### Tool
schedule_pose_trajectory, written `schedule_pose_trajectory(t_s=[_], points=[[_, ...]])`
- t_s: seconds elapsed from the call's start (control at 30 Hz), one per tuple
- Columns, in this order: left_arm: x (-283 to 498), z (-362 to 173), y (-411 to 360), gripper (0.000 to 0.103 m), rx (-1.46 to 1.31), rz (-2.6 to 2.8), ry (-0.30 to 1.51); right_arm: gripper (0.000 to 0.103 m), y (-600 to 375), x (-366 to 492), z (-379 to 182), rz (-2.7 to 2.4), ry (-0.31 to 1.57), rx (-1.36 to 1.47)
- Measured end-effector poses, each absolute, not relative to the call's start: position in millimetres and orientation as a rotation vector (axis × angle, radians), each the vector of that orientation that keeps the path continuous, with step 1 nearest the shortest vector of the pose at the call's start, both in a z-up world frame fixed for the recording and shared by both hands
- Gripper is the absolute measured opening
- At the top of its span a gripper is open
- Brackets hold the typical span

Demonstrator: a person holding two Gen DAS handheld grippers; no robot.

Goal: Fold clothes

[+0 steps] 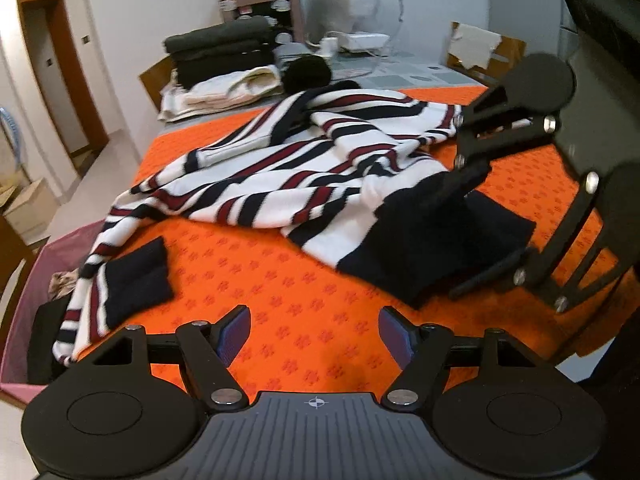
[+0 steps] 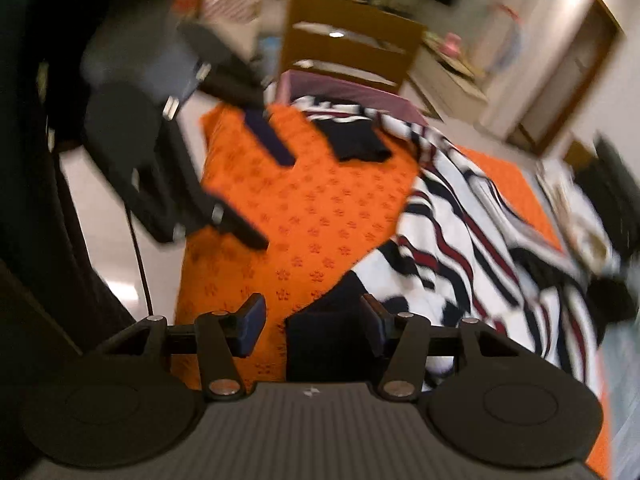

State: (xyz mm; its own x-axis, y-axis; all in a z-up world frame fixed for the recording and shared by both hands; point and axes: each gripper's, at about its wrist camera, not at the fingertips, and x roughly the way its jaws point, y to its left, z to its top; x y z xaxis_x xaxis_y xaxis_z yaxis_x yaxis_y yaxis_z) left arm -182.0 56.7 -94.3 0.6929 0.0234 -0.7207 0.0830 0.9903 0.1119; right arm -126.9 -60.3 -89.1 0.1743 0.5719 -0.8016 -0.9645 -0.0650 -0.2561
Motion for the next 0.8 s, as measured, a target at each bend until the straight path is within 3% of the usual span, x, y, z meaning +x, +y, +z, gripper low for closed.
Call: schedule_pose_trajectory(t_s=[0.07, 0.13, 0.2, 0.53, 0.8], points=[[-186, -93, 58, 0.074, 0.138, -0.013, 0.802, 0.053, -56, -137, -101, 1.353, 0.467, -1.096], [-188, -91, 59, 0.074, 0.133, 0.001, 0.799, 0.029, -55, -142, -109, 1.331, 0.417, -1.207], [-188, -91, 58, 0.074, 0.13, 0.007, 0.793, 0.01, -57, -142, -113, 1.31, 0.397, -1.26], [-168, -90, 32, 0.076, 0.196, -0.087, 0.749, 0.006, -120, -88, -46, 0.965, 0.388, -0.965], [-138, -89, 0, 0.077, 0.276, -0.222, 0.704, 0.005, -236, -23, 2, 0.503, 0.451, -0.611]])
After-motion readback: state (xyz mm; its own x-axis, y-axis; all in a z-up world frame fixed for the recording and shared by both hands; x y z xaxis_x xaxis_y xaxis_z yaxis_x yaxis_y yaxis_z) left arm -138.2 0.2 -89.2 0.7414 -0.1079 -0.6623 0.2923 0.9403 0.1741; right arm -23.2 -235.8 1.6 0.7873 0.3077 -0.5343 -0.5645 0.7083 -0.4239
